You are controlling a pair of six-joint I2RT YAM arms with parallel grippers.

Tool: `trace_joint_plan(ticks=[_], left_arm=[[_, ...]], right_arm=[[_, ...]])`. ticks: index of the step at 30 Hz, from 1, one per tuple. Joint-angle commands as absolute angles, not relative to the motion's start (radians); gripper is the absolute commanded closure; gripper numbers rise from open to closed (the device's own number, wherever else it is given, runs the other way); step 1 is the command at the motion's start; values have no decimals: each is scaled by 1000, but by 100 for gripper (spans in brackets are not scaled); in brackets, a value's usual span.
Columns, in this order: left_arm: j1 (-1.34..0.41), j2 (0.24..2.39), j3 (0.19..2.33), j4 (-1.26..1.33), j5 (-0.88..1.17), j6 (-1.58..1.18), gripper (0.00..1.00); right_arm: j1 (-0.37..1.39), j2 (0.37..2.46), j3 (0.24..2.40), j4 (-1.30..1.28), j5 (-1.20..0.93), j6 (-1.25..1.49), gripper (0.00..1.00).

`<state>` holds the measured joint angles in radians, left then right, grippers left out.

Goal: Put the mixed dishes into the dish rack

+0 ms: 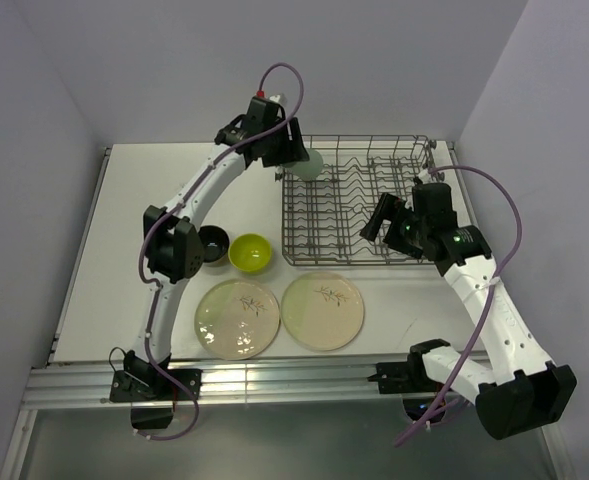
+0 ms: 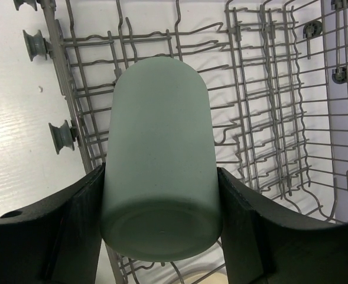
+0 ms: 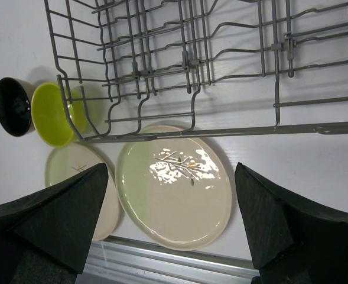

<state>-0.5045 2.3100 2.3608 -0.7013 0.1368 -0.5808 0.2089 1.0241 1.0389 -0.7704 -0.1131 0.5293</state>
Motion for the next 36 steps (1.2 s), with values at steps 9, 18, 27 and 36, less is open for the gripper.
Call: trace_joint_plan(ticks=[9, 18, 27, 36], left_arm=[[-624, 2341, 2404, -739, 6, -526, 100], [-669, 2344, 2393, -819, -86, -509, 100], [-676, 2370, 2402, -877, -112, -497, 100], [-686, 2398, 2424, -902, -112, -491, 100]], right_arm=[[207, 966, 1016, -729, -127, 531, 5], [207, 937, 977, -723, -143, 537, 5], [207, 922, 968, -719, -152, 546, 5], [207, 930, 950, -706, -164, 548, 5]])
